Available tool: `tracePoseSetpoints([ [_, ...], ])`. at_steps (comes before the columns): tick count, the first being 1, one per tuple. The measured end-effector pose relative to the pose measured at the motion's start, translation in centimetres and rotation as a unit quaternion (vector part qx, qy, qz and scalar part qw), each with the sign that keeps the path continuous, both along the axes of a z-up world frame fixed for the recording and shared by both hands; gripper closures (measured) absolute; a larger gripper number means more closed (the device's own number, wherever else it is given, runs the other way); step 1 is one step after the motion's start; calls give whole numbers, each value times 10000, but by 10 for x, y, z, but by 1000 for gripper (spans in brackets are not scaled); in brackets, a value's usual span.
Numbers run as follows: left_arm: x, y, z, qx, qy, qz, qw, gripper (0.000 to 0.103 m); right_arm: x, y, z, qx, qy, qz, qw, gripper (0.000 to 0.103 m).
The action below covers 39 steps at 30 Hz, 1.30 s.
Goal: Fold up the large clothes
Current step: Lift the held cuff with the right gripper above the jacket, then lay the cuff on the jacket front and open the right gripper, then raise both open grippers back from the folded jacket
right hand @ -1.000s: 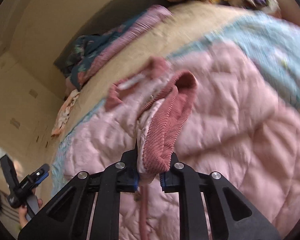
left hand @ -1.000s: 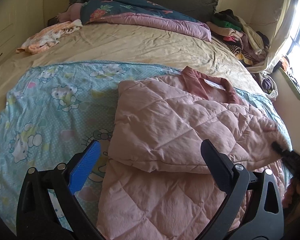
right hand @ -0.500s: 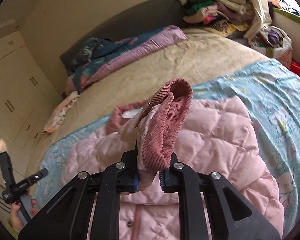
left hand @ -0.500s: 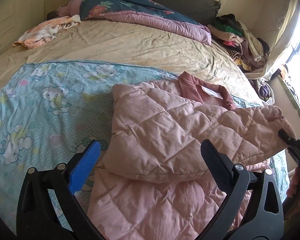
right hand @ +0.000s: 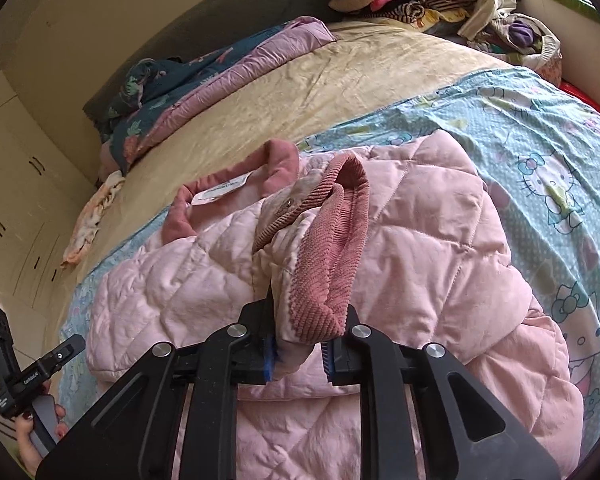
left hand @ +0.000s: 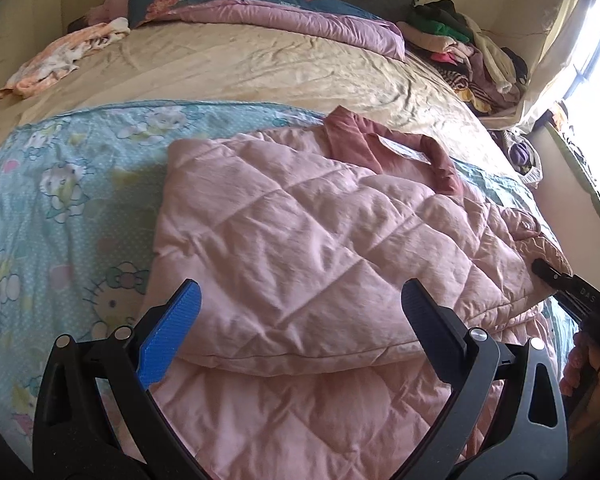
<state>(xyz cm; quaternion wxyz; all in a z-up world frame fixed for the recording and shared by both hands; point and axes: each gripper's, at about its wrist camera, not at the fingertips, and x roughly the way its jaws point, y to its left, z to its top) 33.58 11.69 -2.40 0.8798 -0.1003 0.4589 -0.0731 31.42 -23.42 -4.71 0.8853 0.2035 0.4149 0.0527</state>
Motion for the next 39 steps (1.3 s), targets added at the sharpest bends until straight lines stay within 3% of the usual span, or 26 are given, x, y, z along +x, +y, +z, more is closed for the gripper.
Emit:
tracePoseSetpoints([
  [6, 5, -14, -9, -24, 100, -130, 9999, 9, 0, -1, 0, -57, 124, -36, 9999, 72],
  [8, 7, -19, -14, 48, 132, -158, 9998, 9, -2, 0, 3, -133, 111, -30, 9998, 61],
  [14, 15, -22, -32, 202, 371, -208, 9989, 9, -11, 0, 18, -490, -97, -94, 9987, 48],
  [19, 19, -19, -44, 219, 409, -195, 9987, 9, -16, 9, 35, -717, -394, 47, 9966, 46],
  [25, 29, -16, -58, 169, 522, -197, 9983, 8, -13, 46, 43, -925, -455, 712, 9921, 42],
  [32, 29, -15, -61, 175, 453, -199, 9986, 8, 4, 101, 11, -1198, -10, 1361, 9834, 42],
  [36, 28, -15, -61, 164, 415, -216, 9988, 8, 18, 112, -24, -1463, 558, 1394, 9778, 42],
  [39, 27, -15, -61, 203, 394, -241, 9987, 8, 22, 111, -39, -1430, 638, 1383, 9779, 41],
])
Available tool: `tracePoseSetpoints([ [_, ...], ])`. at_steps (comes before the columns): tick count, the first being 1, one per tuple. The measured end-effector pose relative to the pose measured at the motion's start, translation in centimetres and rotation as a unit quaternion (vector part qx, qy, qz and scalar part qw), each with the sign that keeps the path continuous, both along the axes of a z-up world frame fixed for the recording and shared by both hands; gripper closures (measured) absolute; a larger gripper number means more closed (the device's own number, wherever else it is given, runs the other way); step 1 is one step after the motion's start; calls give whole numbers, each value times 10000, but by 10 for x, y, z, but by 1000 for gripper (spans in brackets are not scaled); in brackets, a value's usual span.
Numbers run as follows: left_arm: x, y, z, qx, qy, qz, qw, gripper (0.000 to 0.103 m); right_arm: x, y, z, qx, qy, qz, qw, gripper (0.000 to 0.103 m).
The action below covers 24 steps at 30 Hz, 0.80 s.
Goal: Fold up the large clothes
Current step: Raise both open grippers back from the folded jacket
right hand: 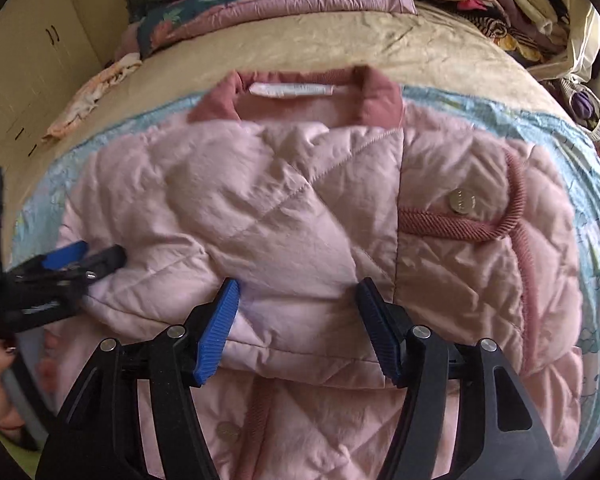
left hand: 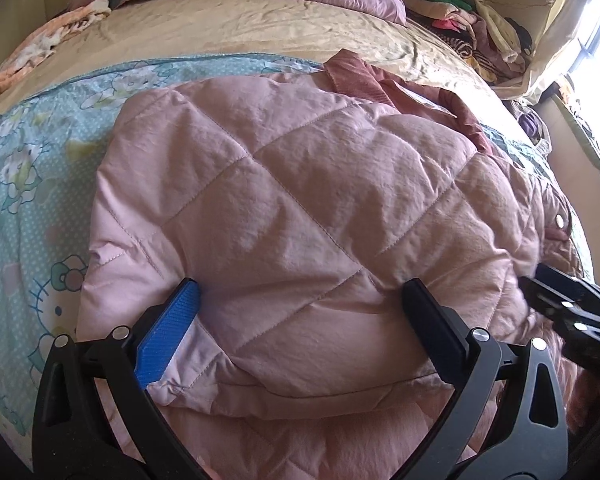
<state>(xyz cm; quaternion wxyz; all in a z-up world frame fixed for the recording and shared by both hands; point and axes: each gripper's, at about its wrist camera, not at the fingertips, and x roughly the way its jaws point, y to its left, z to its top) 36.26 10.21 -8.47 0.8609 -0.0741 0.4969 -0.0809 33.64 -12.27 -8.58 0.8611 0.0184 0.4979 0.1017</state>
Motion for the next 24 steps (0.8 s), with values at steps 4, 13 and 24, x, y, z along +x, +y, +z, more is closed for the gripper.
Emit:
tracePoseSetpoints([
  [4, -3, -2, 1, 68, -58, -1, 10000, 8, 3, -1, -10, 96, 26, -76, 9999, 41],
  [13, -12, -4, 12, 132, -160, 87, 9997, 8, 0, -3, -10, 129, -40, -159, 9998, 41],
  [24, -28, 1, 34, 3, -148, 200, 9997, 8, -27, -11, 23, 432, -297, -131, 9985, 7],
])
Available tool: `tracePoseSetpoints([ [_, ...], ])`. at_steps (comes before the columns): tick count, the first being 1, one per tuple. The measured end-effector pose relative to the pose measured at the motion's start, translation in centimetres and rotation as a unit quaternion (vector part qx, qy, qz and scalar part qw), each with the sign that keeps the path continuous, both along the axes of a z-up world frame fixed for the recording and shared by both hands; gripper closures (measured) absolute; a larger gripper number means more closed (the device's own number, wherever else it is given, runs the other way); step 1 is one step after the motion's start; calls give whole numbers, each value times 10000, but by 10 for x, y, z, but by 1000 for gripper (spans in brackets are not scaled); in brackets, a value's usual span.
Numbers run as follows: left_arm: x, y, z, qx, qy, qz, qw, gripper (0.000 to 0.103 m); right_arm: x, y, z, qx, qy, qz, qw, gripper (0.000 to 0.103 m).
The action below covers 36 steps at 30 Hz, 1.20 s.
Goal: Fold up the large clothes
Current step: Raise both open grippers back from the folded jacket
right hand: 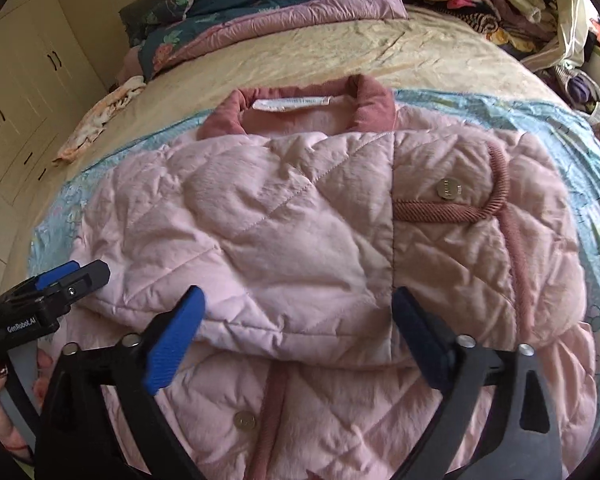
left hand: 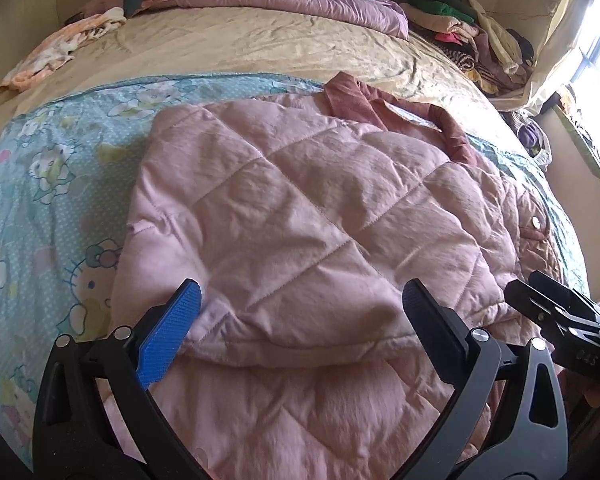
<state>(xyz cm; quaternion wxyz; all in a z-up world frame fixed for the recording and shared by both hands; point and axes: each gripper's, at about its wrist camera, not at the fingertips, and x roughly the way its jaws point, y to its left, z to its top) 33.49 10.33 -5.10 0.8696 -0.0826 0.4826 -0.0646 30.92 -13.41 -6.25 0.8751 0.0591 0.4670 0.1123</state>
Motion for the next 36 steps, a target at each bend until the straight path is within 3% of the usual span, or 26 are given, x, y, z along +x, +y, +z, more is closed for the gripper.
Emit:
tracePoseSetpoints([
  [11, -21, 5, 29, 5, -149, 38, 9999, 8, -27, -16, 32, 555, -105, -89, 9984, 6],
  [36, -96, 7, 110, 149, -951, -25, 9954, 8, -103, -18, 123, 817, -828, 117, 9931, 4],
])
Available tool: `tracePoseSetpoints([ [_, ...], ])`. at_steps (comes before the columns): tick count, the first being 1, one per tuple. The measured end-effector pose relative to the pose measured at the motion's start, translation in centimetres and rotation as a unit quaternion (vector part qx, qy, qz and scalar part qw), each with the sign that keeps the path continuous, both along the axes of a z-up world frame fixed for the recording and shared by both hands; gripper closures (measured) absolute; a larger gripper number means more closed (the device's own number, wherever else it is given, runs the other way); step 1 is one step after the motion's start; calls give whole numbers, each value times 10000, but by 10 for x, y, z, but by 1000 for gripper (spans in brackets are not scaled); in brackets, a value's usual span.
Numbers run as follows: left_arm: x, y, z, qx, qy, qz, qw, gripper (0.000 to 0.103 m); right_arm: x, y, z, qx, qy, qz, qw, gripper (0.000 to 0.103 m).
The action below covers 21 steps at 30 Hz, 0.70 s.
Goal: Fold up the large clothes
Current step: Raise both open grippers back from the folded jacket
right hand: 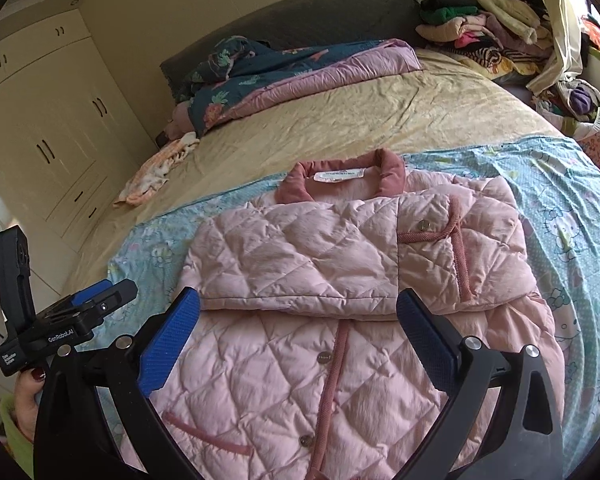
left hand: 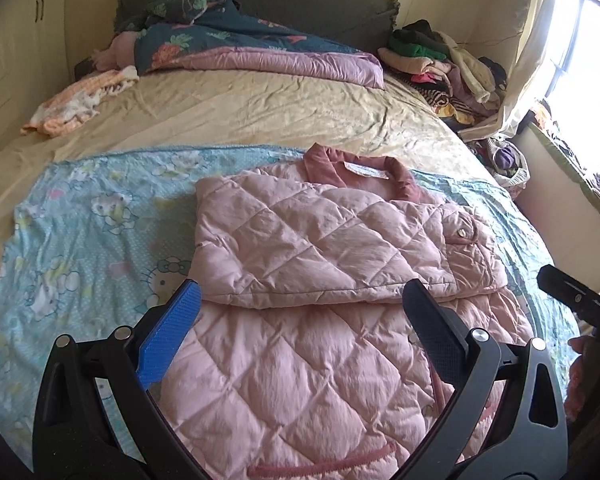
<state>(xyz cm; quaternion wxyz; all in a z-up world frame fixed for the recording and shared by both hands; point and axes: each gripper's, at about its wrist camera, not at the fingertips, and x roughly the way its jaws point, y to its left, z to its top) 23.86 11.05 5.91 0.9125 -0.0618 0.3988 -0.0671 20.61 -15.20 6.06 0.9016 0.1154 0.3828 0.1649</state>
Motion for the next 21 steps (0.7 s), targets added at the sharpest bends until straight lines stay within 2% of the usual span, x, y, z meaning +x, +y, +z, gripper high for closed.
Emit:
tracePoseSetpoints([
  [12, -37, -1, 27, 108, -355, 28, 9993, 8, -48, -6, 35, 46, -374, 29, 9993, 4],
  [21, -67, -4, 34, 106, -484, -47, 9988, 8, -82, -12, 51, 34, -599, 96, 9982, 4],
])
